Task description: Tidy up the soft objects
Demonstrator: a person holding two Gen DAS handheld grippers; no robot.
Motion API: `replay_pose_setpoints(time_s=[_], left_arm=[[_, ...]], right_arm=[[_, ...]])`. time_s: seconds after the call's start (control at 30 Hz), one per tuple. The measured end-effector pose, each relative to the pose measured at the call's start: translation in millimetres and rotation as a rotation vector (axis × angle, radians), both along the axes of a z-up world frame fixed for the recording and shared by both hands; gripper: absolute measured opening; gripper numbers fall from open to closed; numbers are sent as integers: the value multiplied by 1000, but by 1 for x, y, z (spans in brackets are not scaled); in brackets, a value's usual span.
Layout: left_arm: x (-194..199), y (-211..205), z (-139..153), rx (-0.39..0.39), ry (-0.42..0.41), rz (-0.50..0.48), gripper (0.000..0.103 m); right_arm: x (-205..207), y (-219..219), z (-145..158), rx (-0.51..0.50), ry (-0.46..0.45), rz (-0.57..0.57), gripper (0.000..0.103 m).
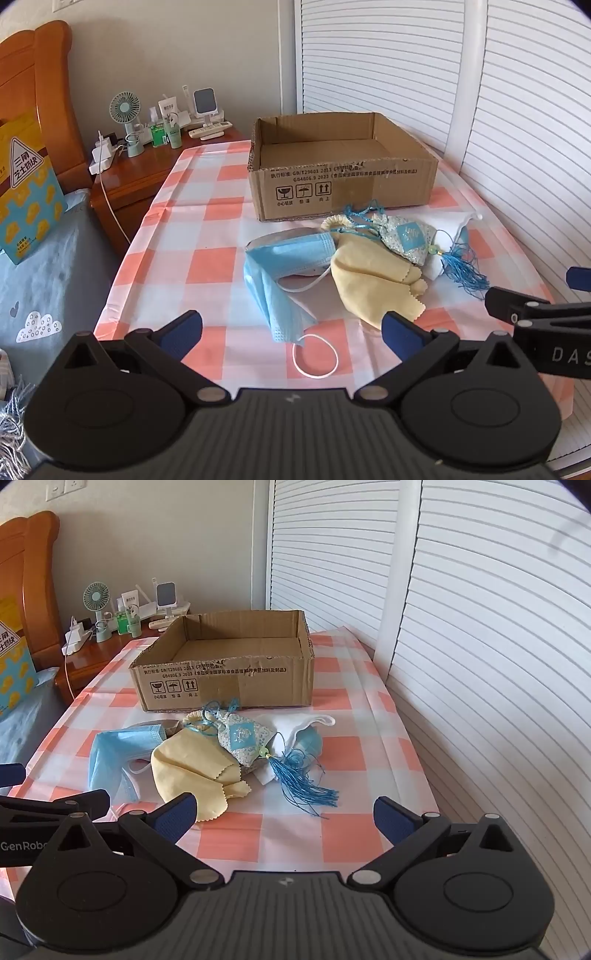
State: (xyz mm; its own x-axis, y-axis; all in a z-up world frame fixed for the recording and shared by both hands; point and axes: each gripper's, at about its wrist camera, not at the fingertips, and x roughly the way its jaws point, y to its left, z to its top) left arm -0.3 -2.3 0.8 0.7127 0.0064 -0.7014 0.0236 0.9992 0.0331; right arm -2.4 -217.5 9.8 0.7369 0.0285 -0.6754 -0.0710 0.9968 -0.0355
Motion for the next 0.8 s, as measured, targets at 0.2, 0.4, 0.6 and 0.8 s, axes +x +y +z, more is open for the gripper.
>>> replay_pose_setpoints(time_s=[0.2, 0.4, 0.6, 0.8], left_arm=[[-1, 2, -3, -4, -1, 1, 102], [-1, 2, -2, -9, 0, 6, 102], [0, 2, -1, -10, -2, 5, 102], [0, 2, 0, -9, -3, 5, 102]], right_arm=[[-1, 1, 0, 1, -2, 0, 103], [0, 1, 1, 0, -3, 0, 103], [-1, 1, 2, -1, -3, 0, 103], [-2, 2, 3, 0, -5, 0, 103]])
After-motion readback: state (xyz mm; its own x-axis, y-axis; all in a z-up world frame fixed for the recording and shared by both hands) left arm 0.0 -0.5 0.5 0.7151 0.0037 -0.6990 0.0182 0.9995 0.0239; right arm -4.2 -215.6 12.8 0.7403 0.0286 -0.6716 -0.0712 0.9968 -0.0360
